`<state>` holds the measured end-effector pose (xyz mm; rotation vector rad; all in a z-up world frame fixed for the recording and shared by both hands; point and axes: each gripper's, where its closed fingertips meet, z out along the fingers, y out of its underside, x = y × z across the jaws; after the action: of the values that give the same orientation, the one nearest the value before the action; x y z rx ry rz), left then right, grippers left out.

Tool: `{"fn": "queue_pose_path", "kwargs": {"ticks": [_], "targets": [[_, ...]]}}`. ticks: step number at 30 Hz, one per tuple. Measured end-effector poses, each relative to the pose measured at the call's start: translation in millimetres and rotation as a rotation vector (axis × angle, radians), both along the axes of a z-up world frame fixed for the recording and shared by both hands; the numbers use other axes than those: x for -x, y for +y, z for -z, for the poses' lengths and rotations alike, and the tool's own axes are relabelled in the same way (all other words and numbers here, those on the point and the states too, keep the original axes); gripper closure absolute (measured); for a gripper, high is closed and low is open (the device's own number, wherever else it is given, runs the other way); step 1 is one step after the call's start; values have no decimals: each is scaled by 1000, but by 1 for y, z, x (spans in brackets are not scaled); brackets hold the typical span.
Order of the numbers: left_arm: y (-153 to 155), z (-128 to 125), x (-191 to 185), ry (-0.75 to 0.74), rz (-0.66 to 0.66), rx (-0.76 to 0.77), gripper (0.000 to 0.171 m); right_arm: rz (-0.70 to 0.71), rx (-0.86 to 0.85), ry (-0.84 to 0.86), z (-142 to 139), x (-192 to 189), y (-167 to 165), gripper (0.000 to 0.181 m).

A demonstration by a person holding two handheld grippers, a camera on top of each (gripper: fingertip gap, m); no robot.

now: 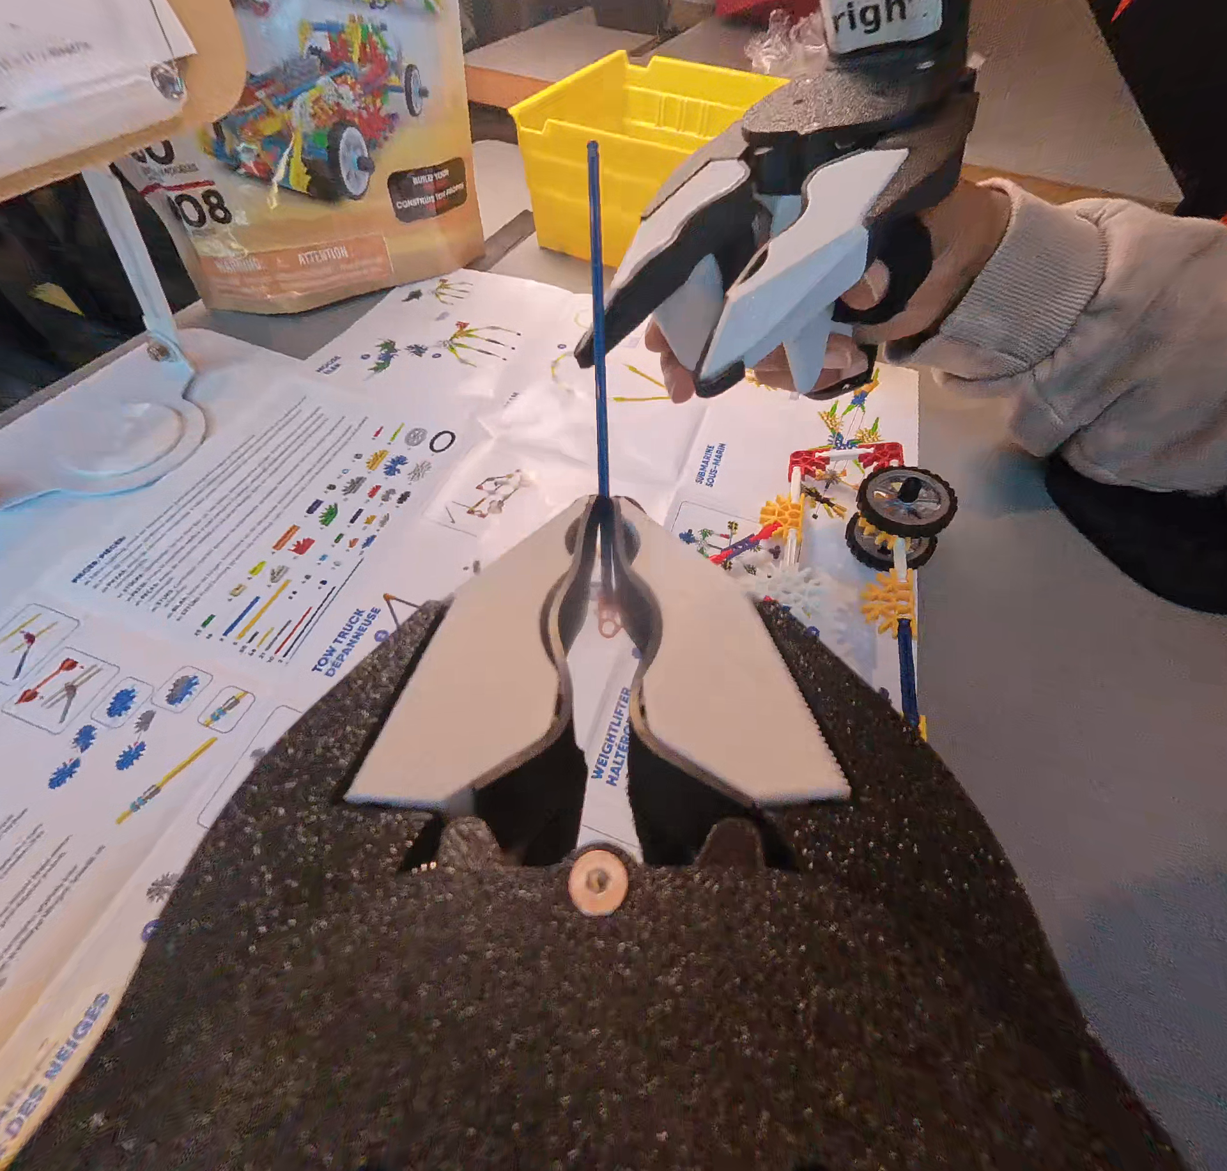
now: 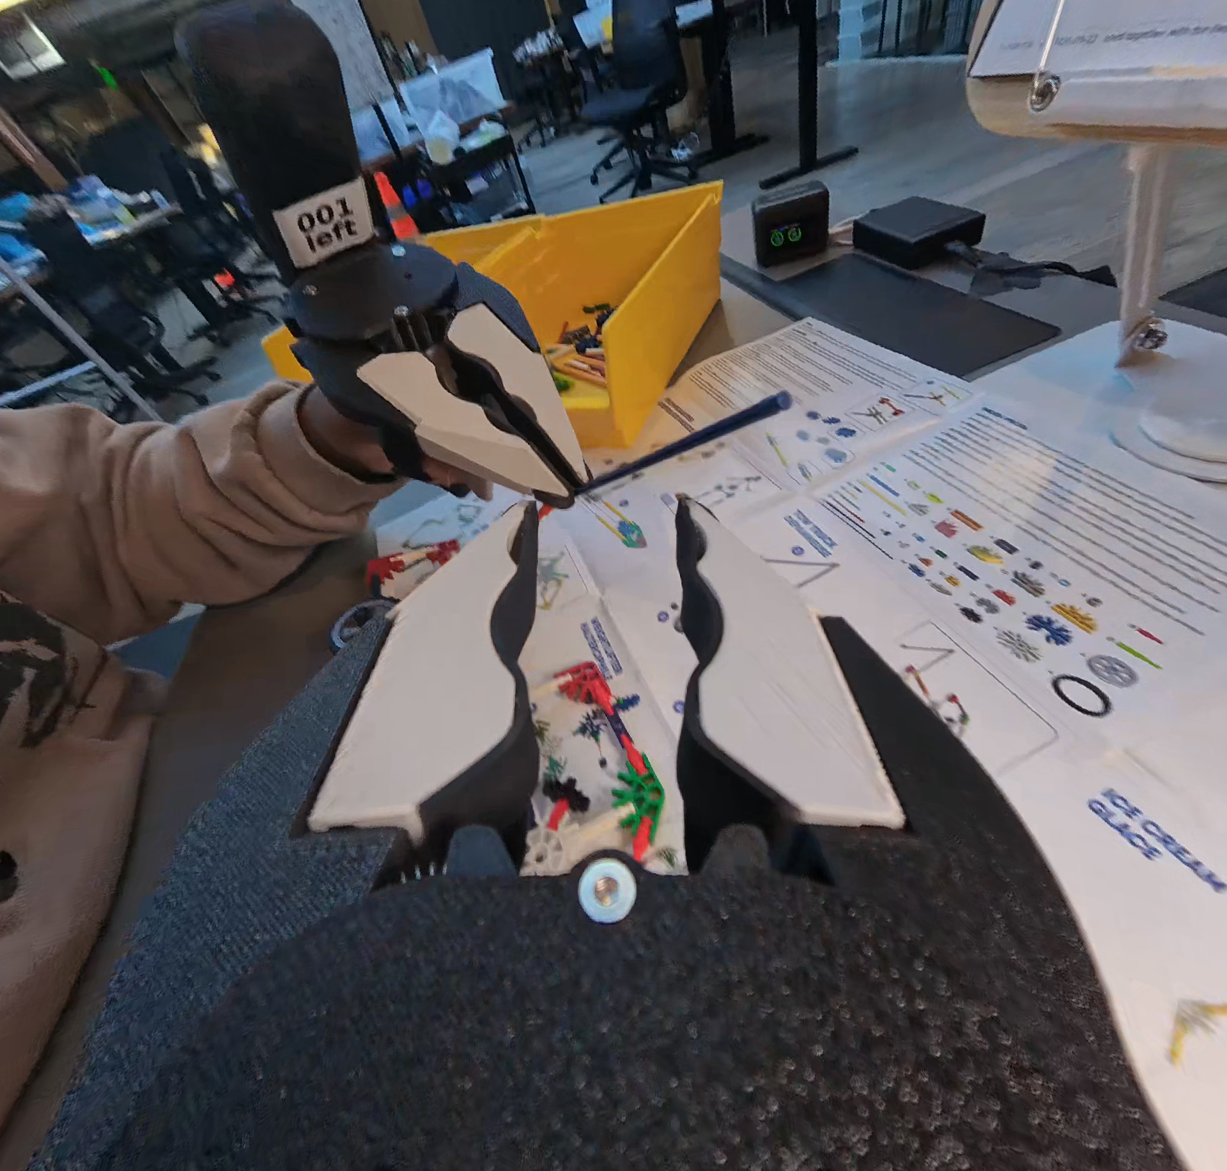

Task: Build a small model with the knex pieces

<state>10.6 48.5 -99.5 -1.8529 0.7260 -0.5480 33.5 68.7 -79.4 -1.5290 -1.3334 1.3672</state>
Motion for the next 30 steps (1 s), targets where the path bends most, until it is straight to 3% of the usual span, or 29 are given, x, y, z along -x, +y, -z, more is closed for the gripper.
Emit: {"fn": "queue_pose_path", "kwargs": {"ticks": [3, 5, 9, 12, 14, 18, 24, 30], "targets": [[-8, -12, -11, -6, 31, -56, 171, -40, 82, 131, -20, 8, -14, 156], [-13, -17, -17, -2, 51, -74, 171, -46, 79, 143, -21, 10, -19, 179], [-17, -25, -19, -13, 74, -124, 170, -82, 29, 182, -32, 6, -26, 181], [-26, -36, -20, -105, 154, -140, 142, -114, 55, 265, -52, -2, -30, 181], [-37, -42, -22, -232, 243, -77, 142, -159, 83, 308, -63, -9, -34, 181], [-50, -55, -25, -449, 367, 15, 158, -235, 109, 370, -76, -18, -44, 181], [-66, -64, -31, -478, 468, 11, 168, -315, 145, 417, -86, -26, -54, 181], [-96, -83, -44, -465, 599, -96, 169, -503, 410, 559, -108, -34, -76, 181]]}}
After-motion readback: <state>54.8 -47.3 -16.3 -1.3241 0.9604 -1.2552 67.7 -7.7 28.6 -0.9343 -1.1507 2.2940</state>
